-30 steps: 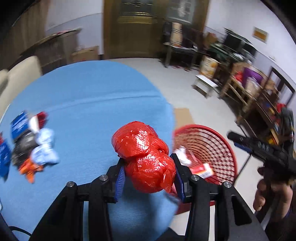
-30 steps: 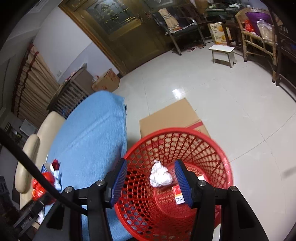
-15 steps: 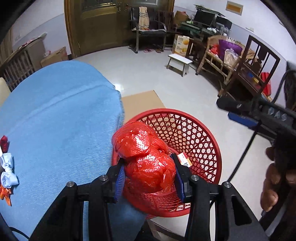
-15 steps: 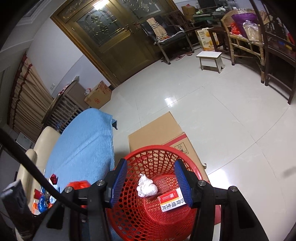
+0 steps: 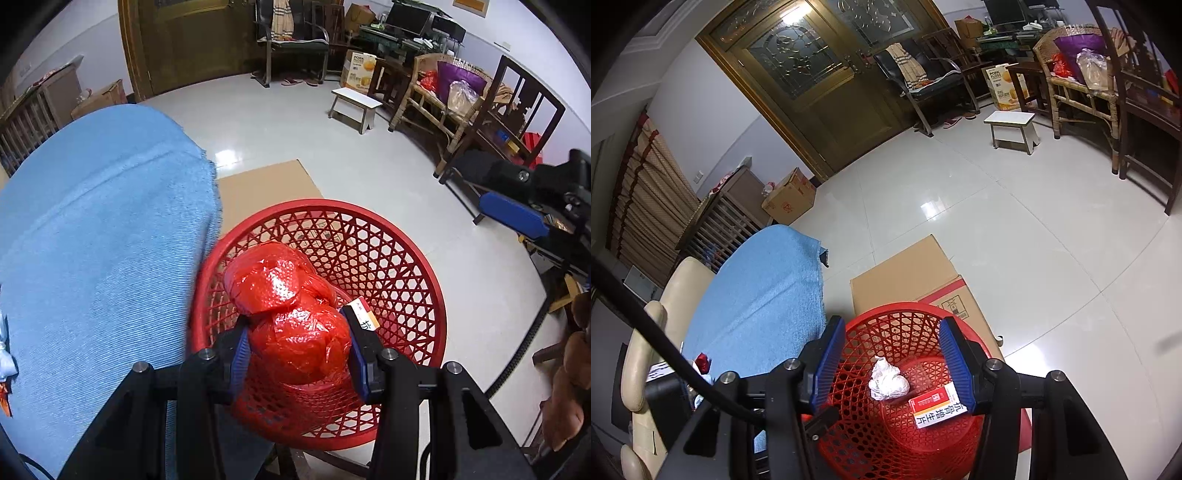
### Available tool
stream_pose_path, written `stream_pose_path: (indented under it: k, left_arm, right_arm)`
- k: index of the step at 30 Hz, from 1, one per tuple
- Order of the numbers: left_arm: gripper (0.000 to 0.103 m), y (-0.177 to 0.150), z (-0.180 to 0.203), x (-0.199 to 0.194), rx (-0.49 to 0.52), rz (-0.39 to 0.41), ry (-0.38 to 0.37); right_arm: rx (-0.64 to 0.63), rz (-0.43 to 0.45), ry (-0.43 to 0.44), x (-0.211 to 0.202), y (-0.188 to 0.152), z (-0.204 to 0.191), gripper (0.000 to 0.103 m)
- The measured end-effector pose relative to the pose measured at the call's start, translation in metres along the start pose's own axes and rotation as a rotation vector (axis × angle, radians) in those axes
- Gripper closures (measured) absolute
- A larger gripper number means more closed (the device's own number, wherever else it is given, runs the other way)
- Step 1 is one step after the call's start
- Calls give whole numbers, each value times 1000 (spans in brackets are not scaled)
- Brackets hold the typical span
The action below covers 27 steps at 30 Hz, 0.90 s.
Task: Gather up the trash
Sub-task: 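Carry the red bag over the wastebasket and open the left gripper, then move both tools back over the table toward the remaining trash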
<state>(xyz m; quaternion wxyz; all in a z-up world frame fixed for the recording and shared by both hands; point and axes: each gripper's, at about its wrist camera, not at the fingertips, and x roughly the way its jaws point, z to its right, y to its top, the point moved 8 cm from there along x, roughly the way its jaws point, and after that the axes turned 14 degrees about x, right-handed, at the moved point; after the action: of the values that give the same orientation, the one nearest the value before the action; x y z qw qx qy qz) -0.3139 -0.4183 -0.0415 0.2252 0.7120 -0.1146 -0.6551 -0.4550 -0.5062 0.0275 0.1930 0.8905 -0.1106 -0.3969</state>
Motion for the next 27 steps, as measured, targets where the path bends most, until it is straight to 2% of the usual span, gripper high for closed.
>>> stream_pose_path:
  k: [8,10,11,20,27]
  left_arm:
    - [52,3,8,7,-1,-7,-26]
    - [36,3,7,8,-13,-22,-28]
    - [25,3,6,8,-17,-25,-21]
    - [23,-3,-10,-10,-39,-3,8]
    - [23,-19,-41,-36,-98,31,43]
  right_arm:
    - [5,13,-17,-8,4,3,46]
    - [1,18,-18,-11,5,1,46]
    - [-1,21,-18,-12,5,0,46]
    - [-23,26,-11,-18,1,-15,46]
    - [-65,2,0,-14,-15,-38,44]
